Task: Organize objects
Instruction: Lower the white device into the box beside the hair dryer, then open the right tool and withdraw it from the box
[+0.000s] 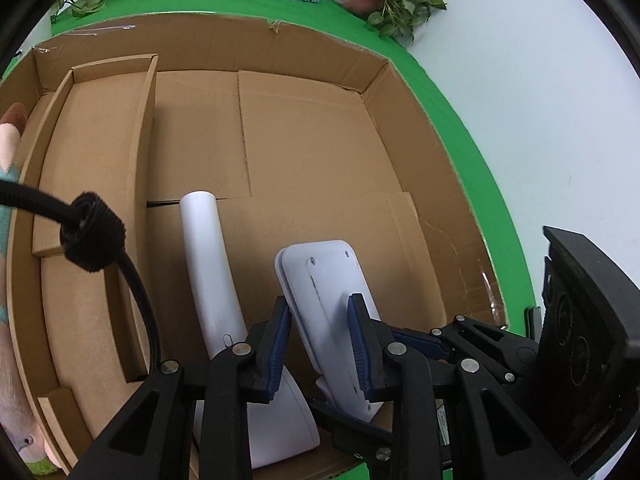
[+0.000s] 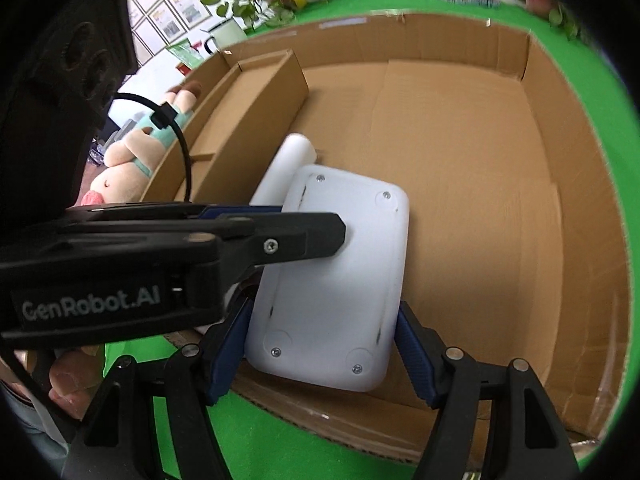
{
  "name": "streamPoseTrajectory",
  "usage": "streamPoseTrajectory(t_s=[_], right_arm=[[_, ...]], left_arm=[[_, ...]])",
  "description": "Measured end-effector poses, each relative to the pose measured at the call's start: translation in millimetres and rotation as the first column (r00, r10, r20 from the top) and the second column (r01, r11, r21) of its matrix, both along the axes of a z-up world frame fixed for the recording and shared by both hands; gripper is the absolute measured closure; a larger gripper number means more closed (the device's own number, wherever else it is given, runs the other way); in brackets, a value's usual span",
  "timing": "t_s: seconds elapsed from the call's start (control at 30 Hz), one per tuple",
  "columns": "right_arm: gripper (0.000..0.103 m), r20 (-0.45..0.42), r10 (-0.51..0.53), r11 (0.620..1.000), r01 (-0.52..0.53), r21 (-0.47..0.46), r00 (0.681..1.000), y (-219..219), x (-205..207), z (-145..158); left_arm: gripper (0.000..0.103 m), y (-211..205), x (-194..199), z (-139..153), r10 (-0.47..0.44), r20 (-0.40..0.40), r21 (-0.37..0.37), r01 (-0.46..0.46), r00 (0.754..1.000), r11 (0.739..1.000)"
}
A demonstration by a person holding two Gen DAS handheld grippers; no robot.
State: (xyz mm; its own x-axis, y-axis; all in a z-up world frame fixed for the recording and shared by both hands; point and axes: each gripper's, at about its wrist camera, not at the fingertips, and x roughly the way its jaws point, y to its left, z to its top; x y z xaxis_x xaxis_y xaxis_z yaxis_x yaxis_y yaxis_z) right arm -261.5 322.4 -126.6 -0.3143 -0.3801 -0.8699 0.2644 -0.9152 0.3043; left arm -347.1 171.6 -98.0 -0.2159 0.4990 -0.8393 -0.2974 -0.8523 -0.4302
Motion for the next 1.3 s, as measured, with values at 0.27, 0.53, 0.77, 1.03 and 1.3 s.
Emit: streamPoseTrajectory(t_s=[0.27,0.53,0.77,1.03,1.3], right_arm=[[0.031,0.064,-0.003,0.999,0.005,-0.036,0.998,3.6,-1.8,-8.3],[0.028,0.079,0.009,0.999,-0.005,-0.053,0.997,3.8,-0.9,-6.8],[0.026,0.067,0.008,0.996,-0.002,-0.091,0.998,6.5,2.3,0.9],[0.034,0.053,-0.015,0.996,0.02,-0.091,0.998,8.9,-1.7,-1.4],[0.049,0.066,0.026,0.998,-0.022,-0.065,0.998,7.1,-0.2,1.2]], left_arm=[[0.077,5.6,-3.1,-4.0,-0.022,0.013,-0.022,0.022,1.0,1.0],[0.077,-2.9,6.3,1.6,-0.025,0.019,-0.061,0.026,1.0,0.998],[0.075,-11.2,16.1,11.9,-0.025,-0.017,-0.048,0.024,1.0,0.999],[0.074,-41.5,42.4,48.4,0.022,-0.142,-0.017,-0.025,0.99,1.0],[0.074,-86.6,64.1,56.8,0.082,-0.226,-0.057,-0.098,0.971,0.994]])
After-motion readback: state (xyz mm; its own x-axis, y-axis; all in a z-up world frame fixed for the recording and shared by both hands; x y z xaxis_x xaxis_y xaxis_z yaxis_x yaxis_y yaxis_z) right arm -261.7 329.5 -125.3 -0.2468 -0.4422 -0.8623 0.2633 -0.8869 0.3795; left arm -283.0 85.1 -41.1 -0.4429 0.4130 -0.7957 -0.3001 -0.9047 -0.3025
